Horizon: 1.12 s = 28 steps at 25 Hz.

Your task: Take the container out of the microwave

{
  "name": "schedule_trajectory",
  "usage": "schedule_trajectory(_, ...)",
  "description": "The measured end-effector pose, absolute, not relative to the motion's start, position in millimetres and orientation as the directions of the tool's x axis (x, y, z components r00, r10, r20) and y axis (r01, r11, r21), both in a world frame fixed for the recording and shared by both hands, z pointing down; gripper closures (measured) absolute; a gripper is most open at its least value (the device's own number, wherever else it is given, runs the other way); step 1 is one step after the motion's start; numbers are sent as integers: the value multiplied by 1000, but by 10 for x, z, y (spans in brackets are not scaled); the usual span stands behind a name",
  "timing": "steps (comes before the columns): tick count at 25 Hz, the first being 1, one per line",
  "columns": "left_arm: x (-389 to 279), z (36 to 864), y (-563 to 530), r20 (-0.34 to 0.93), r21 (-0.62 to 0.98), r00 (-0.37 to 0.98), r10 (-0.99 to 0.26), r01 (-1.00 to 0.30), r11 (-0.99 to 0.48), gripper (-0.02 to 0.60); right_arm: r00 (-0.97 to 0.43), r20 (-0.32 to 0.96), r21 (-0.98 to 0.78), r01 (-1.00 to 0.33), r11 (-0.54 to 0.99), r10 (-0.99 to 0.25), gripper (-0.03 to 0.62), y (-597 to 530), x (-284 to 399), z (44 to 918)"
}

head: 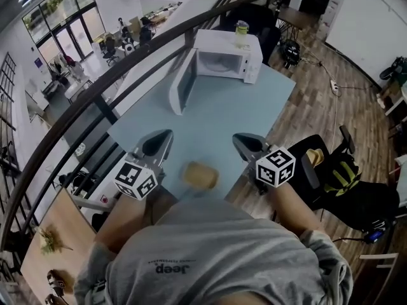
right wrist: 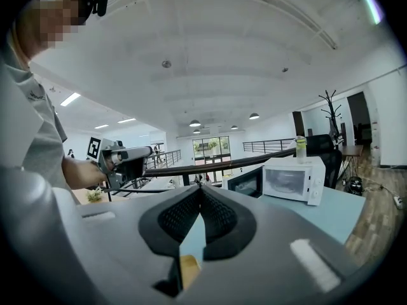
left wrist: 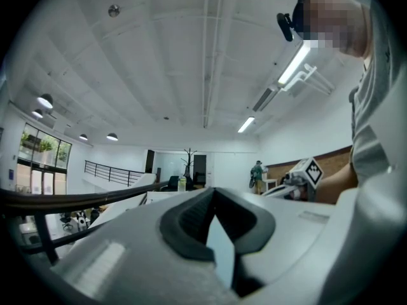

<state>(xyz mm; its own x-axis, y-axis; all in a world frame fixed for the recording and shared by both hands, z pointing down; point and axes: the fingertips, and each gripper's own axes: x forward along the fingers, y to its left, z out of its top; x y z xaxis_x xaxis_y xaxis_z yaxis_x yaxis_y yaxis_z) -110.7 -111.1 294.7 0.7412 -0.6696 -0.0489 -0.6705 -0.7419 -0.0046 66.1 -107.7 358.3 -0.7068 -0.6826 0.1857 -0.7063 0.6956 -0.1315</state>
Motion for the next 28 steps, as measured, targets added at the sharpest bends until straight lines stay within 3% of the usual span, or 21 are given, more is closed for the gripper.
schedule_trajectory(28, -1076, 2835, -990, -68, -29, 752, -656, -659, -752, 557, -681, 136, -76, -732, 678, -720, 590, -1182, 717, 3305)
